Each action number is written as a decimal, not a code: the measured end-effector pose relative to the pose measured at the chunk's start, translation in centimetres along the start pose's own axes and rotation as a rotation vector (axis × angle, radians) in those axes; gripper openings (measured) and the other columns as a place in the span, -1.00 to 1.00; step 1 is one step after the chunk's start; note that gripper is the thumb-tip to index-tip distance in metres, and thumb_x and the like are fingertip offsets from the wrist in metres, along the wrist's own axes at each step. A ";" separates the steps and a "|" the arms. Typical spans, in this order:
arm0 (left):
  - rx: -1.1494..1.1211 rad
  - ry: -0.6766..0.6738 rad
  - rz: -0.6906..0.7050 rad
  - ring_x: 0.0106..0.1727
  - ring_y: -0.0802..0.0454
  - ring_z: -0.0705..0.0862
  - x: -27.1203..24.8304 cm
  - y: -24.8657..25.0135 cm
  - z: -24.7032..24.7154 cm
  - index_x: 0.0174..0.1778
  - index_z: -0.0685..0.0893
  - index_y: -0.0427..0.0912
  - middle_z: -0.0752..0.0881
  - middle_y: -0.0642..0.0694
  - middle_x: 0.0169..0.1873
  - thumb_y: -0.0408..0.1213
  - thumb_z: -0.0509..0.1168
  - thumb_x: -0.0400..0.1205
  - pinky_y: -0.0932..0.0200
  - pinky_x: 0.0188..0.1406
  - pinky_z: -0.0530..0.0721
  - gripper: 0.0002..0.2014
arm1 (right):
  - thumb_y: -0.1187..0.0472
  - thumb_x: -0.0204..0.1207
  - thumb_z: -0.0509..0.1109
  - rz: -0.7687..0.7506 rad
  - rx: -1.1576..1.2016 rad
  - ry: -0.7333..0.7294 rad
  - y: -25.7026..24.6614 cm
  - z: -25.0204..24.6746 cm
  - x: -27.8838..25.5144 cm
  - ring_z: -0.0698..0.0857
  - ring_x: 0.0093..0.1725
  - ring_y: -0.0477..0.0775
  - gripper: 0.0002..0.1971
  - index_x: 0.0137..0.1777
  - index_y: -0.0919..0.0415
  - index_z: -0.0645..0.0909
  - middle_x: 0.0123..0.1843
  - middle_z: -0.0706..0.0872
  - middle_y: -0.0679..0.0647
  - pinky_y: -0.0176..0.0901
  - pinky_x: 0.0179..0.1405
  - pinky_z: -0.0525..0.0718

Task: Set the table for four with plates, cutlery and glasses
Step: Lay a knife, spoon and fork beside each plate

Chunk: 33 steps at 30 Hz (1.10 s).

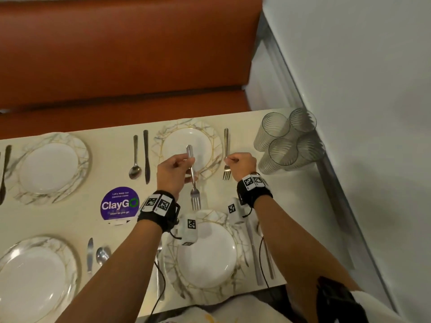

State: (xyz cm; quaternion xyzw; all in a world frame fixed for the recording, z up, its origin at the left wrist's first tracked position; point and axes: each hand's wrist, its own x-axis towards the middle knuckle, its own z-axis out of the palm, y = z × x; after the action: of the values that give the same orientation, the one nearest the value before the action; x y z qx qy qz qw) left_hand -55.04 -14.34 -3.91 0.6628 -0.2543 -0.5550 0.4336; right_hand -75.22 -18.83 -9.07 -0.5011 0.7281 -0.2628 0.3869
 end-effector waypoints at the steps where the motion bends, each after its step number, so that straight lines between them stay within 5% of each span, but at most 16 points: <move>1: 0.007 0.000 -0.008 -0.26 -0.09 0.77 0.1 -0.2 0.0 0.13 0.79 -0.30 0.75 -0.19 -0.25 -0.41 0.49 0.66 -0.02 -0.24 0.86 -0.85 | 0.34 0.54 0.52 0.010 -0.038 -0.001 0.4 0.2 0.6 0.80 -0.30 -0.16 -0.91 -0.08 0.35 0.85 -0.18 0.85 0.19 -0.28 -0.17 0.79; 3: 0.022 0.000 -0.022 -0.27 -0.07 0.77 0.4 -0.5 0.1 0.13 0.79 -0.31 0.75 -0.18 -0.25 -0.41 0.49 0.66 -0.06 -0.22 0.87 -0.85 | 0.38 0.53 0.49 0.031 -0.099 -0.015 1.3 0.7 1.6 0.83 -0.13 0.17 -0.89 -0.10 0.35 0.86 -0.14 0.86 0.25 0.00 -0.03 0.83; 5: 0.031 -0.005 -0.034 -0.23 -0.09 0.77 0.6 -0.8 0.0 0.12 0.80 -0.31 0.77 -0.17 -0.25 -0.39 0.50 0.65 -0.17 -0.14 0.89 -0.84 | 0.38 0.53 0.48 0.038 -0.137 -0.034 2.1 1.2 2.3 0.81 -0.08 0.25 -0.89 -0.09 0.33 0.86 -0.13 0.86 0.26 0.05 -0.03 0.83; 9: 0.037 0.003 -0.052 -0.27 -0.05 0.76 0.8 -1.1 -0.1 0.06 0.81 -0.27 0.78 -0.07 -0.34 -0.39 0.51 0.64 -0.27 -0.08 0.88 -0.89 | 0.35 0.53 0.51 0.030 -0.165 -0.023 2.8 0.9 3.2 0.76 -0.26 0.05 -0.91 -0.12 0.34 0.84 -0.16 0.86 0.18 -0.35 -0.23 0.70; 15: 0.031 0.018 -0.056 -0.30 -0.03 0.76 0.7 -0.9 0.0 0.00 0.81 -0.23 0.78 -0.04 -0.39 -0.41 0.51 0.64 -0.29 -0.08 0.88 -0.94 | 0.40 0.52 0.50 0.063 -0.094 0.010 2.6 1.3 4.3 0.74 -0.42 -0.01 -0.94 -0.14 0.35 0.80 -0.27 0.84 0.20 -0.23 -0.22 0.80; 18: 0.033 0.019 -0.050 -0.27 -0.05 0.76 0.6 -0.8 -0.2 0.00 0.81 -0.24 0.78 -0.08 -0.34 -0.41 0.49 0.66 -0.24 -0.11 0.89 -0.96 | 0.44 0.54 0.48 0.063 -0.039 0.019 2.4 1.3 4.9 0.66 -0.49 -0.20 -0.94 -0.09 0.38 0.78 -0.26 0.80 0.17 -0.58 -0.50 0.61; 25: 0.090 0.023 -0.032 -0.19 -0.08 0.80 0.7 -1.1 -0.8 0.05 0.81 -0.22 0.80 -0.22 -0.15 -0.36 0.40 0.74 -0.13 -0.17 0.90 -0.92 | 0.44 0.59 0.44 0.095 -0.001 -0.011 1.3 1.4 6.6 0.69 -0.47 -0.13 -0.91 -0.03 0.40 0.78 -0.19 0.79 0.18 -0.55 -0.55 0.60; 29: 0.099 0.031 -0.033 -0.21 -0.08 0.79 0.8 -1.2 -0.8 0.02 0.81 -0.21 0.79 -0.20 -0.19 -0.37 0.36 0.76 -0.14 -0.16 0.90 -0.89 | 0.46 0.59 0.43 0.101 0.016 -0.007 1.5 1.6 7.1 0.80 -0.38 0.09 -0.90 -0.04 0.39 0.79 -0.13 0.84 0.30 -0.30 -0.41 0.76; 33: 0.102 0.039 -0.040 -0.20 -0.10 0.80 0.8 -1.1 -0.8 0.00 0.81 -0.21 0.81 -0.19 -0.19 -0.38 0.35 0.76 -0.11 -0.17 0.89 -0.88 | 0.47 0.60 0.42 0.081 0.014 -0.015 1.4 1.3 6.9 0.70 -0.43 -0.08 -0.88 0.06 0.44 0.76 -0.06 0.82 0.30 -0.59 -0.54 0.58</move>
State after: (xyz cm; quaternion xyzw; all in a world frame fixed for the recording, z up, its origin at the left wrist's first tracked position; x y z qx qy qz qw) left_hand -54.21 -14.21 -5.32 0.6995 -0.2606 -0.5369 0.3931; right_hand -76.20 -24.74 -12.93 -0.4705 0.7429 -0.2482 0.4063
